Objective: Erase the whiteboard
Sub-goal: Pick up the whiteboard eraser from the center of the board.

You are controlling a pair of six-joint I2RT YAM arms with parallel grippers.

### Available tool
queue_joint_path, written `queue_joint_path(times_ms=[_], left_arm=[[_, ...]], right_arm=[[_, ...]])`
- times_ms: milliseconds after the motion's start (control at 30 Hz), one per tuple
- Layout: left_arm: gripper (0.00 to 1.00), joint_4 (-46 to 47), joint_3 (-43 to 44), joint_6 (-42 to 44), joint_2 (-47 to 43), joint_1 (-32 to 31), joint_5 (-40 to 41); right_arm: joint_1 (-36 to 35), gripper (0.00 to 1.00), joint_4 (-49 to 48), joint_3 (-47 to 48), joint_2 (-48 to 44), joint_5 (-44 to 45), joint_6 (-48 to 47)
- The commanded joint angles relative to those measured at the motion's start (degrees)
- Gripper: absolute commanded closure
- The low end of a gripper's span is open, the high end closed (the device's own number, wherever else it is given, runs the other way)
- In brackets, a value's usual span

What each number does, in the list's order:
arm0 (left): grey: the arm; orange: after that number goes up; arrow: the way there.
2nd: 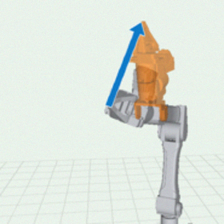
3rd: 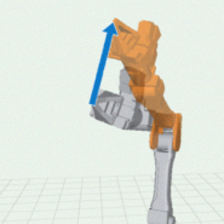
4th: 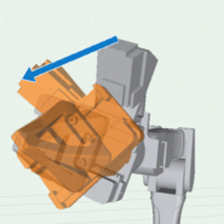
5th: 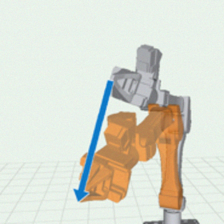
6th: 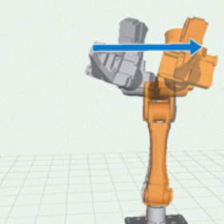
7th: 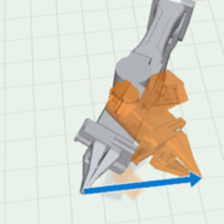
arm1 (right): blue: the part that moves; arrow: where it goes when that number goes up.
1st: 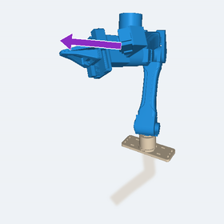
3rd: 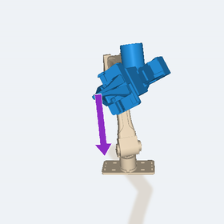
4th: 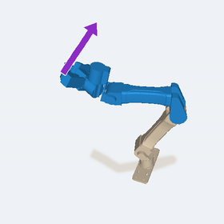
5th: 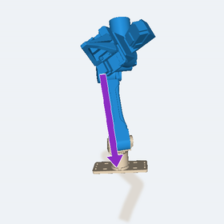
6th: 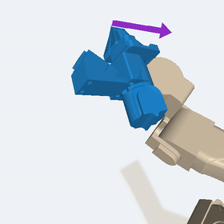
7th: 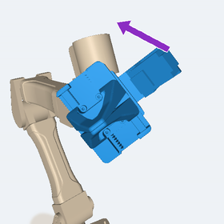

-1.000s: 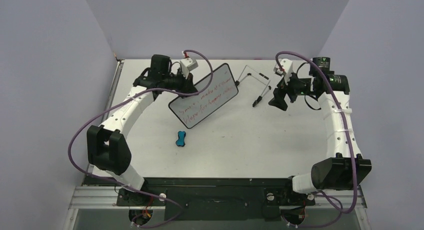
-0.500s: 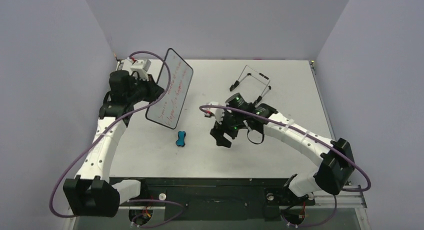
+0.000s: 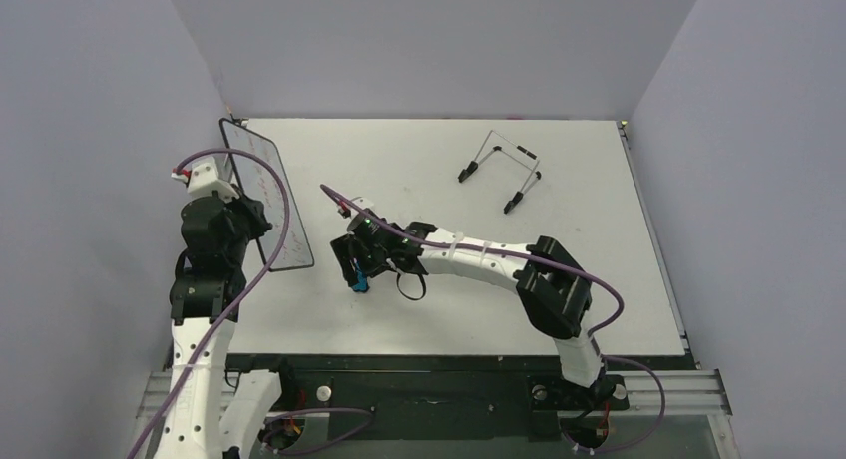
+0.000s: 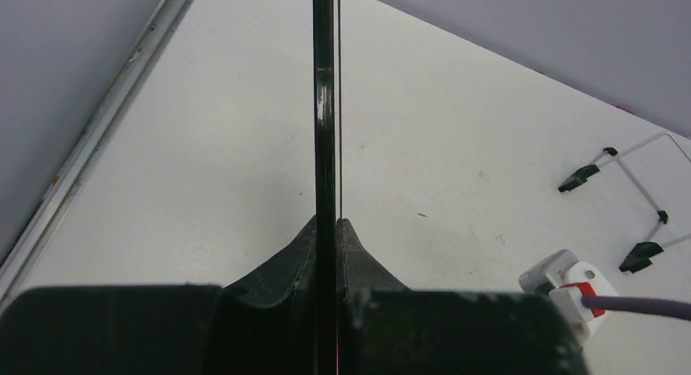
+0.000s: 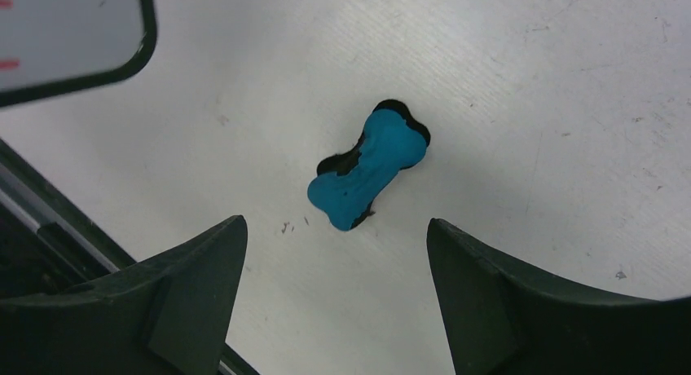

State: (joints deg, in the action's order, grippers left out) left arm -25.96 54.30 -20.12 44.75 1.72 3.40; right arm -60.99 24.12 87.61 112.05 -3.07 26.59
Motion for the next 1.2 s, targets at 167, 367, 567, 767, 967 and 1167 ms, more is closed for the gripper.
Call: queue_joint_path(times_ms=[167,367,567,767,967,1167], left_arm=[[1.00,0.85,-3.40,-3.25,-8.17,0.31,16.42],[1.00,0.41,-4.51,-2.91,-10.12,0.31,16.34],[1.00,-0.39,-4.73,-2.62,-11.24,0.31,16.43],[1.00,-0.60,-4.71,-2.41,-11.71,0.18,14.54],[1.00,-0.42,-4.78,-1.67,-11.79,-0.17,11.30],[1.00,-1.36,-4.40,-0.93,-11.24,-0.75,6.98]], right_arm=[[-1.15,0.30,2.21,9.01,8.37,16.28,10.95],[-1.99,0.39,3.65,11.02,12.23,18.66,12.01],[-3.30,0.37,3.97,12.22,14.56,19.14,12.45],[-2.83,0.51,4.02,12.10,16.77,20.55,11.12],[-2.59,0.72,2.23,10.75,15.39,20.26,7.11],[-1.95,0.97,-0.57,6.84,12.24,18.04,-3.75]])
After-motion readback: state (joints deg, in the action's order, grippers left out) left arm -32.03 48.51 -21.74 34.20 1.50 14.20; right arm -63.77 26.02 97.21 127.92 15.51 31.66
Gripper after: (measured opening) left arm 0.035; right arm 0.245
